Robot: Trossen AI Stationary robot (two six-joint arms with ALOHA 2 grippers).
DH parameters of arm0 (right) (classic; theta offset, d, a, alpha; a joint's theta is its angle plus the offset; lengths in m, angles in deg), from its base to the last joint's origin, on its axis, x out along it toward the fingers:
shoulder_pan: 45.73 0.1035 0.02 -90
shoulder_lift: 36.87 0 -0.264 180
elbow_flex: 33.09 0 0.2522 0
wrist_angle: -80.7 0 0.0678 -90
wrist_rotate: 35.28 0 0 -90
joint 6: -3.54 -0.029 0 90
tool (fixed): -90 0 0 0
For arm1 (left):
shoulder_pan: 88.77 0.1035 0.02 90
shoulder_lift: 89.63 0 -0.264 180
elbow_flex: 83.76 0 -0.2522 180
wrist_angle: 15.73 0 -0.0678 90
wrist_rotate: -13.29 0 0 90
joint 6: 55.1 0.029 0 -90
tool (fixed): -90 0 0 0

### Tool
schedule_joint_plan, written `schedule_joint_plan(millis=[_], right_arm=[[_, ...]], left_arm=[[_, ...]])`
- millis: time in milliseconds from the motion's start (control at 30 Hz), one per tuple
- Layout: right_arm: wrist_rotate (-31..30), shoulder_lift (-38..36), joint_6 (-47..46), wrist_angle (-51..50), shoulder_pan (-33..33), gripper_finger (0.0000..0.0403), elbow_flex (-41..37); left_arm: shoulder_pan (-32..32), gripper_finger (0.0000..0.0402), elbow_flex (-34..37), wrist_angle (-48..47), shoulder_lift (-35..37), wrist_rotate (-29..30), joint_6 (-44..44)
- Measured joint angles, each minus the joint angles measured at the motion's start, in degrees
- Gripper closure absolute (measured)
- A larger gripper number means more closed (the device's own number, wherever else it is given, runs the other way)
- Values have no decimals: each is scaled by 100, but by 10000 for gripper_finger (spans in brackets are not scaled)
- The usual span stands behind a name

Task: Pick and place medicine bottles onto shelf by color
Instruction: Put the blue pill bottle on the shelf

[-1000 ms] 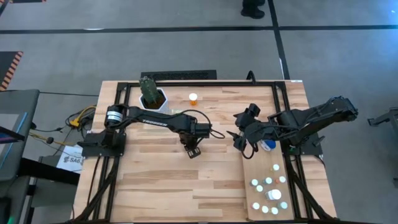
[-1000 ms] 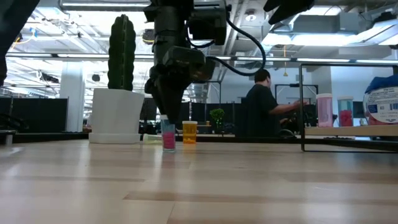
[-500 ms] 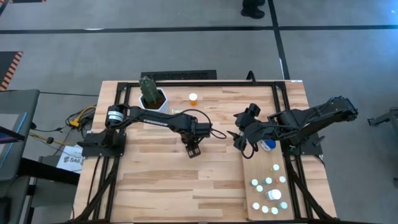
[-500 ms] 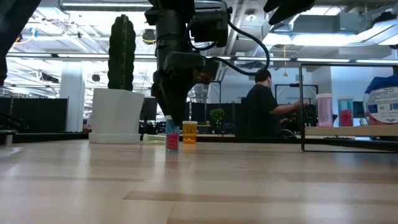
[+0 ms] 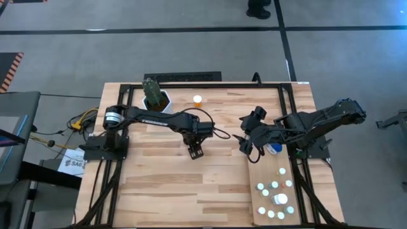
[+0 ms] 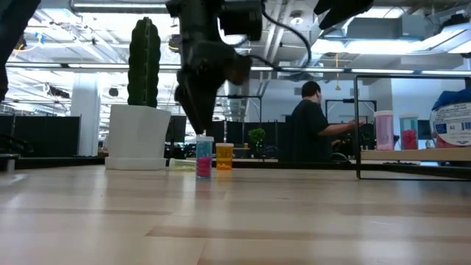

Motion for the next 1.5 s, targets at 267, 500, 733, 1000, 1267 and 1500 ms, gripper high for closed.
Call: schedule_joint_plan(millis=[267, 500, 733, 1000, 1267, 1500], right_arm=[[59, 0, -127, -377, -4, 35, 0], [225, 48, -391, -416, -4, 35, -2], [297, 272, -392, 251, -140, 35, -10], [638, 763, -152, 749, -331, 35, -9], [890, 1465, 665, 1977, -641, 35, -7], [1195, 2129, 1181, 2771, -850, 35, 149]], left_arm=[[-308, 201, 186, -398, 951, 923, -412], [-917, 201, 1713, -117, 2223, 1769, -2101], [-1789, 201, 3585, 2305, 3503, 2769, -3602], [-2573, 201, 4609, 4576, 3798, 4117, -3758], [-2943, 201, 4599, 4687, 3737, 4338, -3894], [-3216, 201, 4599, 4639, 3753, 4015, -4092]])
